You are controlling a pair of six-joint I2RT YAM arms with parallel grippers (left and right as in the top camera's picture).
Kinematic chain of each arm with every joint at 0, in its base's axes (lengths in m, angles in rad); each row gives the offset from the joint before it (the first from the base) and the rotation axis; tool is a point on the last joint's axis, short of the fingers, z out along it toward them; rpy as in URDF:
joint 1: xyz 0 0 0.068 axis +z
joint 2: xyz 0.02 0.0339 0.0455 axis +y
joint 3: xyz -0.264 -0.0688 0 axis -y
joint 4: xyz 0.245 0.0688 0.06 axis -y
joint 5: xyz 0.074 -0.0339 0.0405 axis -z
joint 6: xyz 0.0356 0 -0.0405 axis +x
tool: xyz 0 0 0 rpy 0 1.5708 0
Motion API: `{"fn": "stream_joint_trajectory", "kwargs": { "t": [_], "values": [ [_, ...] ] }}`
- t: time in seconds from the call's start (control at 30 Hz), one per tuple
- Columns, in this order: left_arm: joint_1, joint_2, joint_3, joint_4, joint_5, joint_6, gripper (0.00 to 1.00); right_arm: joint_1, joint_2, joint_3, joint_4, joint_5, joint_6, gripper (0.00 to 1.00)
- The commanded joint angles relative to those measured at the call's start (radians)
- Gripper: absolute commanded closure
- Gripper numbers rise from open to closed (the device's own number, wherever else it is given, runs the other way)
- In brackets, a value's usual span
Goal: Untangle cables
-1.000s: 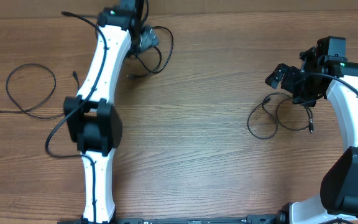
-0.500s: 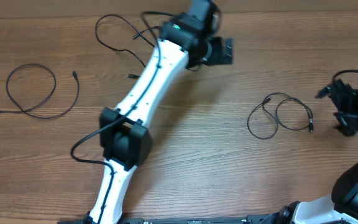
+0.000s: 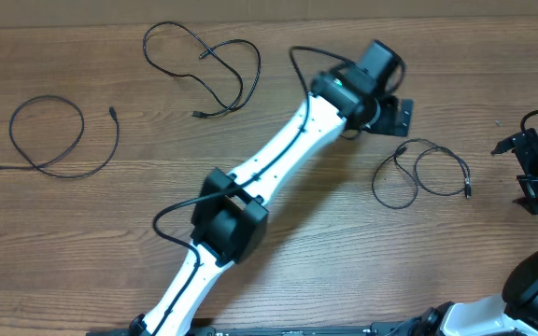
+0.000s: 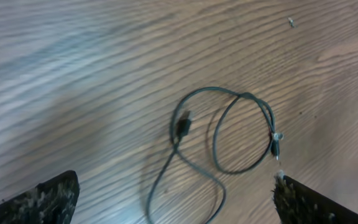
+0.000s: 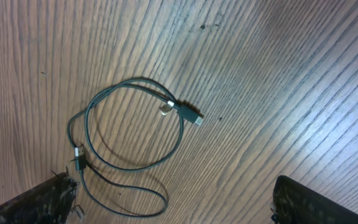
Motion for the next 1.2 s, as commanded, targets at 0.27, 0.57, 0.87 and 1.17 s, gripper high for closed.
{"fn": "stream_joint_trajectory", "kwargs": {
  "t": [0.27, 0.57, 0.87, 1.17],
  "values": [
    [-0.038, 0.082, -0.007, 0.1, -0.126, -0.105, 0.01, -0.002, -0.006, 0.024, 0.047, -0.001, 0.006, 0.0],
    [-0.039, 0.149, -0.007, 0.19, -0.115, -0.142, 0.0, -0.002, -0.006, 0.024, 0.047, 0.0, 0.006, 0.0],
    [-0.042, 0.201, -0.007, 0.211, -0.079, -0.162, 0.01, -0.002, -0.006, 0.024, 0.047, 0.0, 0.006, 0.0],
    [-0.068, 0.201, -0.007, 0.234, 0.045, -0.082, 0.0, -0.002, -0.006, 0.024, 0.047, -0.001, 0.006, 0.0]
  ]
}}
